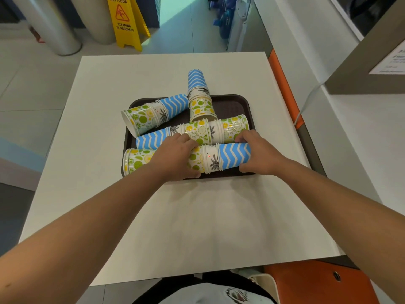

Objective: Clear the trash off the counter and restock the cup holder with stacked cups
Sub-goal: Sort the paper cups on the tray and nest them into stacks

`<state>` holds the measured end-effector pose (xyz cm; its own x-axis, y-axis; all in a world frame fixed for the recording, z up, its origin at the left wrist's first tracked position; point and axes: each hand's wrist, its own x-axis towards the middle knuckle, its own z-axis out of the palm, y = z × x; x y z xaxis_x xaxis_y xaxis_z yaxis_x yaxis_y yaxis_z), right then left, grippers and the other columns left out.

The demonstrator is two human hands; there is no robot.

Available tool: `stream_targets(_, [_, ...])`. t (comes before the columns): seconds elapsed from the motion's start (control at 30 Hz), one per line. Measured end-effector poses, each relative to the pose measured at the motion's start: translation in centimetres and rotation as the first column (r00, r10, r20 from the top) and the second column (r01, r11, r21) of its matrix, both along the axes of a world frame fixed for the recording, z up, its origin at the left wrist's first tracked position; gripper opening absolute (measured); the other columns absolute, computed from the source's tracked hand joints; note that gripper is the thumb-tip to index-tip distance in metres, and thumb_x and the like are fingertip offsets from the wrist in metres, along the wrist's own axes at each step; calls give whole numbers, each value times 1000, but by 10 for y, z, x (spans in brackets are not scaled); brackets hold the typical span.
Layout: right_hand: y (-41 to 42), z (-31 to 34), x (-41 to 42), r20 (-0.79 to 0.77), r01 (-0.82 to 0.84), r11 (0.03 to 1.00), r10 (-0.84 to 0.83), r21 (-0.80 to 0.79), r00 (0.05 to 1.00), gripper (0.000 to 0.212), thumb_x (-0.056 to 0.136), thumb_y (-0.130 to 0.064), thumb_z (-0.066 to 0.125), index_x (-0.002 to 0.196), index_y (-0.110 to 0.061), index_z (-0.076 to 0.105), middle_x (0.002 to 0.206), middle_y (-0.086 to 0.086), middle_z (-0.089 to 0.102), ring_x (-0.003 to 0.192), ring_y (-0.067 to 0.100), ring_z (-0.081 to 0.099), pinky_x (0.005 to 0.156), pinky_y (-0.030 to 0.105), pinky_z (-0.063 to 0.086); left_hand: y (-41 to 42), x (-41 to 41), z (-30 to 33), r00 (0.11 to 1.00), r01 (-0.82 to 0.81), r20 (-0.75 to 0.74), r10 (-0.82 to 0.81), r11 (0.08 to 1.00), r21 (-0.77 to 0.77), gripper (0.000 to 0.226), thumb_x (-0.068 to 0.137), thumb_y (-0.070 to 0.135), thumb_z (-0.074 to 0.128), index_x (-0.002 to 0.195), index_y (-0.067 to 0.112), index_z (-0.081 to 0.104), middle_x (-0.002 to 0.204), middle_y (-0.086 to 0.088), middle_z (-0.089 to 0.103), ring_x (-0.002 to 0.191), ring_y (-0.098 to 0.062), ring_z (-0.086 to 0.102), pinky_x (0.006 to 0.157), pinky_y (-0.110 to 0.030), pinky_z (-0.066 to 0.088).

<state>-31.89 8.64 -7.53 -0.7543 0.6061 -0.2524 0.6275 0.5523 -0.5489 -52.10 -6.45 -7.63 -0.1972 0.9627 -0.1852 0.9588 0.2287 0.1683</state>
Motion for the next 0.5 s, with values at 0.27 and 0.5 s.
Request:
stream_targets(0.27, [-3,-7,0,-38,13,999,-15,-36,999,69,62,-7,82,122,-18,50,114,-5,39,98,13,51,77,22,47,1,-3,-4,999,-4,-51,3,1000,-11,83,71,62,75,139,23,48,134,1,55,122,-21,47,104,-34,35])
stream_targets(0.5, [-1,0,4,-36,18,997,-21,-76,999,66,62,-4,81,117,-21,49,111,-6,48,94,12,55,65,12,44,0,-1,-4,999,-17,-30,17,1000,0,82,69,61,77,137,22,50,130,0,58,119,-21,49,103,-35,37])
